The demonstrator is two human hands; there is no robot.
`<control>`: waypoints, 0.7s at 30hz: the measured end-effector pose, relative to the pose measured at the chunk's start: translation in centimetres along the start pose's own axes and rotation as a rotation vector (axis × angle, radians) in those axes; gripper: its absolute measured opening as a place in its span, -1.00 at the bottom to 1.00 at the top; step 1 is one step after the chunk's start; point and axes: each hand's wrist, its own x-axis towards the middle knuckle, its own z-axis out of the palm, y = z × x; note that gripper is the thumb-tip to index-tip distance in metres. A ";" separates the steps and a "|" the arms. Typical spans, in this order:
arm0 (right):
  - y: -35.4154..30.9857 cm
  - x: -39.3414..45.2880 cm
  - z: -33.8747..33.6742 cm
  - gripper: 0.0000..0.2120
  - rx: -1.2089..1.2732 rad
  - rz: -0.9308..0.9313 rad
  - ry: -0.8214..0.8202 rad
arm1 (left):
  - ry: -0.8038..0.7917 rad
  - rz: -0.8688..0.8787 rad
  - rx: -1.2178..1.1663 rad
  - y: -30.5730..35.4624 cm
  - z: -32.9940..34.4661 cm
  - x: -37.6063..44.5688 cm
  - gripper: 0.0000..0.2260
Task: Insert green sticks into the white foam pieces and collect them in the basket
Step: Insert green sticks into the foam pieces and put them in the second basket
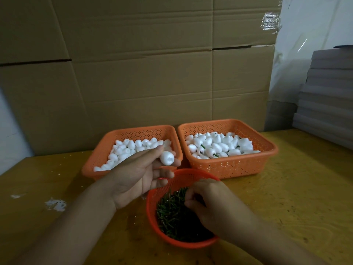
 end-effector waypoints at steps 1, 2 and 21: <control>-0.1 -0.1 0.0 -0.95 0.037 -0.003 0.024 | 0.002 0.004 0.010 -0.1 0.1 0.0 -0.71; -0.2 -0.2 0.0 -0.94 0.074 0.000 0.051 | 0.001 0.006 0.006 -0.1 0.2 -0.1 -0.71; -0.8 -0.3 -1.5 -0.97 0.843 0.273 0.103 | -0.246 0.056 -0.077 0.3 -0.3 -1.1 -0.67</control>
